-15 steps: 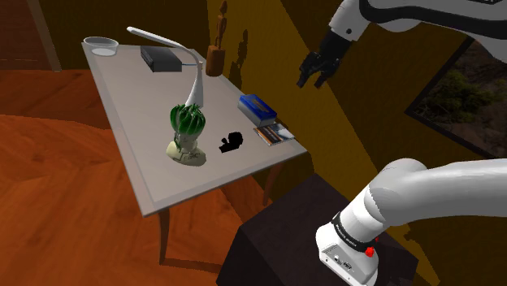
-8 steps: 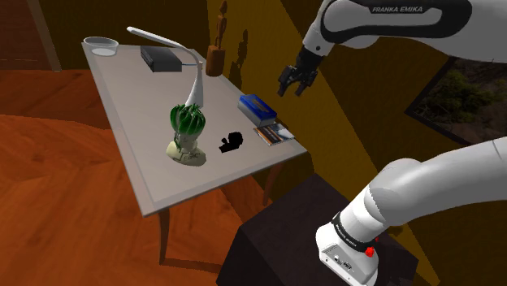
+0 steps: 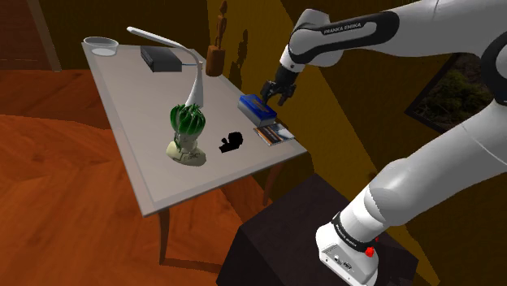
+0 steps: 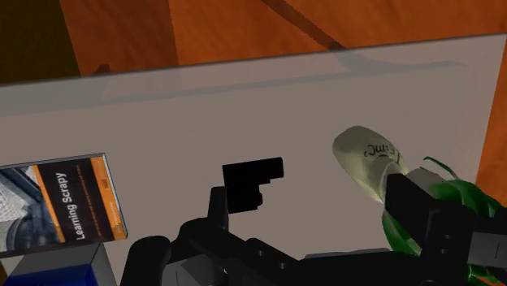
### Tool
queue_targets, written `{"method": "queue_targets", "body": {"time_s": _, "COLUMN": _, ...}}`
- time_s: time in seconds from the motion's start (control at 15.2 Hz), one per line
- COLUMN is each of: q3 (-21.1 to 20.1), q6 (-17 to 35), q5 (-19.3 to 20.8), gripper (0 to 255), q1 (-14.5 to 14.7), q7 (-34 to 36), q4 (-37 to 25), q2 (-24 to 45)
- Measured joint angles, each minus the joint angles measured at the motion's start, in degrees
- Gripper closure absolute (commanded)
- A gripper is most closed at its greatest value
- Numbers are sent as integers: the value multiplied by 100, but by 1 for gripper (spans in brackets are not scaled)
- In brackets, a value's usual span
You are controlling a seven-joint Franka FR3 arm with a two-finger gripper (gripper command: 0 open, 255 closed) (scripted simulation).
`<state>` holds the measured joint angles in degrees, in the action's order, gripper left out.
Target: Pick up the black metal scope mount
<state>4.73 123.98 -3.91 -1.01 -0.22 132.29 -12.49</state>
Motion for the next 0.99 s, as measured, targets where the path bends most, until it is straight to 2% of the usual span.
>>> {"method": "queue_targets", "body": {"time_s": 0.53, "q3": 32, "q6": 807, "q5": -226, "gripper": 0, "q1": 15, "q7": -149, "q4": -825, "q2": 1798}}
{"method": "queue_targets", "body": {"time_s": 0.99, "q3": 8, "q6": 1188, "q5": -425, "gripper": 0, "q1": -80, "q7": -308, "q4": -1825, "q2": 3326}}
